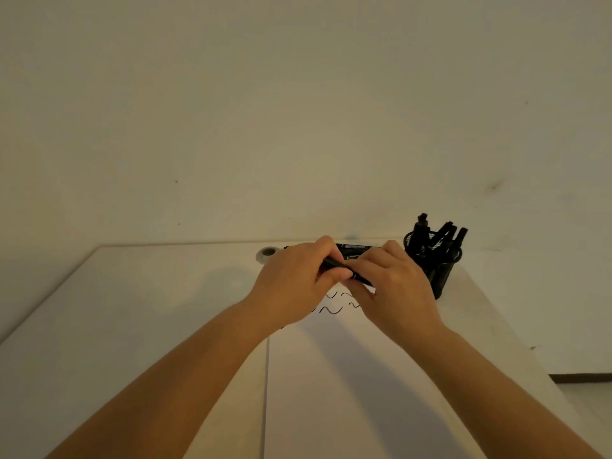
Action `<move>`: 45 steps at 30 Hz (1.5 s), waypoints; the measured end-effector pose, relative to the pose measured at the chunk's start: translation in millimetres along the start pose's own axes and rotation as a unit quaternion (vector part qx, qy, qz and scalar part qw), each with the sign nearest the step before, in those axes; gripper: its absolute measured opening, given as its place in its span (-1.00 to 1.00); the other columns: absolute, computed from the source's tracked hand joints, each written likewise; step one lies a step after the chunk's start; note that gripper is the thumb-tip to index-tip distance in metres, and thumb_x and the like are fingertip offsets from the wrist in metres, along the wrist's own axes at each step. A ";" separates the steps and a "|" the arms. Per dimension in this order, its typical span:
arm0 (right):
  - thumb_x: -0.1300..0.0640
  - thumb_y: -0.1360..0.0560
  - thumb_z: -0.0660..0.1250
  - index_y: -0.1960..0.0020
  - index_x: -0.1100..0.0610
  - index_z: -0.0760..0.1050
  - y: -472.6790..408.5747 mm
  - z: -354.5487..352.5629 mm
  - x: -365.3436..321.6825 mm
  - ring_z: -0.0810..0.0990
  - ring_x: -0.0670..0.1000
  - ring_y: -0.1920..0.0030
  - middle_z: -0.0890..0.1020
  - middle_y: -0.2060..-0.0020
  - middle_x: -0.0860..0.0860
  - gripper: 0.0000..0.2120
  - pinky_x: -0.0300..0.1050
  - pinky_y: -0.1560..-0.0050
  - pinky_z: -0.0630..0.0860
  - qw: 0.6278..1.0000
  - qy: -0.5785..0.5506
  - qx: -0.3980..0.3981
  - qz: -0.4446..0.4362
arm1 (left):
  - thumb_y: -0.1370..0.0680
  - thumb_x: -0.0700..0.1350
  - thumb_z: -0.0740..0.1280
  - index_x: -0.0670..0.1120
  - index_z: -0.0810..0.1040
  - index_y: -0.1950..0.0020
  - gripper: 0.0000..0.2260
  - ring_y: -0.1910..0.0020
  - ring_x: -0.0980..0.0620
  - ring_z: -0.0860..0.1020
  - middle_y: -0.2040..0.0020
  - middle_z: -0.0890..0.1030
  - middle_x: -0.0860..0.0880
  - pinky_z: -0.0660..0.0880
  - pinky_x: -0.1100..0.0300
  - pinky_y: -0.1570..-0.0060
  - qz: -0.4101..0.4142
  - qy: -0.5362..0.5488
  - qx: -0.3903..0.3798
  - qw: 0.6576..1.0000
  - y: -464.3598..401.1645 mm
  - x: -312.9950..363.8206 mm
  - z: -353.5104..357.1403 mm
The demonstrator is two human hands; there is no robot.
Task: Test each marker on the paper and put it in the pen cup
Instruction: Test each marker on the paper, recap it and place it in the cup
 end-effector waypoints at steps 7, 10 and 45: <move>0.17 -0.44 0.38 0.00 0.17 0.58 12.6 -4.5 80.8 0.48 0.05 0.16 0.59 0.22 0.03 -0.85 -0.17 0.20 0.30 0.982 -0.010 0.005 0.188 | -0.53 0.10 0.22 0.09 0.36 -0.13 -0.79 0.30 0.24 0.41 0.17 0.50 0.21 0.32 0.24 0.34 -0.012 -0.102 -0.066 0.993 -39.1 -35.0 36.4; 0.18 -0.49 0.31 -0.10 0.08 0.49 14.6 -23.1 120.2 0.50 -0.04 0.18 0.58 0.17 -0.04 -0.81 -0.20 0.21 0.35 0.954 -0.111 0.065 0.271 | -0.57 0.05 0.16 0.05 0.43 -0.11 -0.82 0.10 0.09 0.45 -0.05 0.51 0.09 0.38 0.16 0.15 -0.053 -0.174 -0.116 0.976 -63.1 -78.9 50.8; 0.18 -0.35 0.37 0.11 0.16 0.57 16.6 -21.0 144.9 0.57 0.09 0.30 0.61 0.32 0.03 -0.88 -0.13 0.23 0.40 0.972 0.044 0.159 0.167 | -0.55 0.06 0.23 -0.07 0.47 -0.13 -0.74 0.06 0.00 0.44 -0.08 0.47 -0.05 0.33 0.16 0.17 -0.084 -0.220 -0.157 0.959 -144.8 -160.7 135.8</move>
Point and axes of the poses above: each hand's wrist, its own y-axis away from the middle knuckle, its own z-axis out of the palm, x = y × z, the point moved 10 cm from there along -y, towards the middle knuckle
